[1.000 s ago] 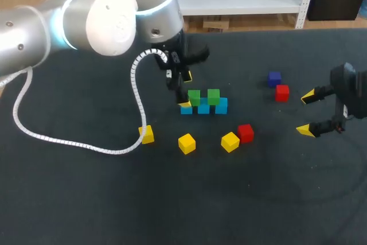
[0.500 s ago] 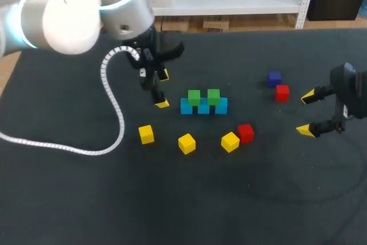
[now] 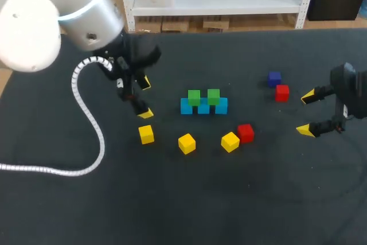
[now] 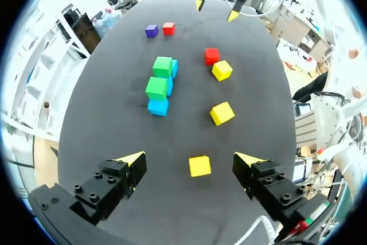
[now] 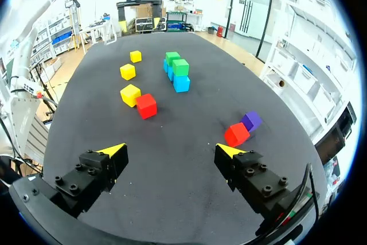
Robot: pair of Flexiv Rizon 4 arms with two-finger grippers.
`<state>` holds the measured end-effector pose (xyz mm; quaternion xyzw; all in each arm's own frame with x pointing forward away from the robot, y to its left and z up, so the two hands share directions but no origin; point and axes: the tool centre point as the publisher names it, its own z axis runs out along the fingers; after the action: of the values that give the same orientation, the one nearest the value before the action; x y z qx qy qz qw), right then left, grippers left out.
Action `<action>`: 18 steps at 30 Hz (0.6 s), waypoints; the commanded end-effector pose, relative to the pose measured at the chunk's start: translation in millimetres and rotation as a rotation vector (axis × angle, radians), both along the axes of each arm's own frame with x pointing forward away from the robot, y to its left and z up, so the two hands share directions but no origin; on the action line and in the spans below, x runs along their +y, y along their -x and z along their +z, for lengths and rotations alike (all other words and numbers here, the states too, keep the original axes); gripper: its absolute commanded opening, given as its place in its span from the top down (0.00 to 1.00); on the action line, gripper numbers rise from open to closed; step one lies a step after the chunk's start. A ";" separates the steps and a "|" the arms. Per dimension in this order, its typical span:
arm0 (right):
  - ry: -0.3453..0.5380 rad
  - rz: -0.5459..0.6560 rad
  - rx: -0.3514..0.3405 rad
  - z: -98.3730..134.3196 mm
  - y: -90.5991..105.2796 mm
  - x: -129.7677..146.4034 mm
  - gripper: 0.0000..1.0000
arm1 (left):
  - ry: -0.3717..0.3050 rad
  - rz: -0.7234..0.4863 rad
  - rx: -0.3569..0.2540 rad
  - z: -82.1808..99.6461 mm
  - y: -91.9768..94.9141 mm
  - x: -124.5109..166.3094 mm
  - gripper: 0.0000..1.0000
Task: Place the blue cubes, place green cubes on the blue cubes, place the yellow cubes on the green cubes, then place the red cubes on the yellow cubes, and place purple cube on the red cubes.
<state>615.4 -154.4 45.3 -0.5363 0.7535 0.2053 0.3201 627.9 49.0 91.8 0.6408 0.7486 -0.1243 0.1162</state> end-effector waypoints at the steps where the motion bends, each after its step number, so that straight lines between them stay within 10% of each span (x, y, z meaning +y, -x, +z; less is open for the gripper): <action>1: -0.003 0.001 -0.001 -1.0 -0.5 0.2 0.00 | -0.010 0.063 -0.079 4.7 19.8 -6.9 0.00; 18: -0.003 0.001 -0.001 -1.0 -0.5 0.2 0.00 | -0.023 0.283 -0.064 -23.2 66.6 -85.7 0.00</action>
<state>615.4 -154.4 45.3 -0.5363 0.7535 0.2053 0.3201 559.6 -23.0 78.9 0.5376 0.8257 -0.0981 0.1400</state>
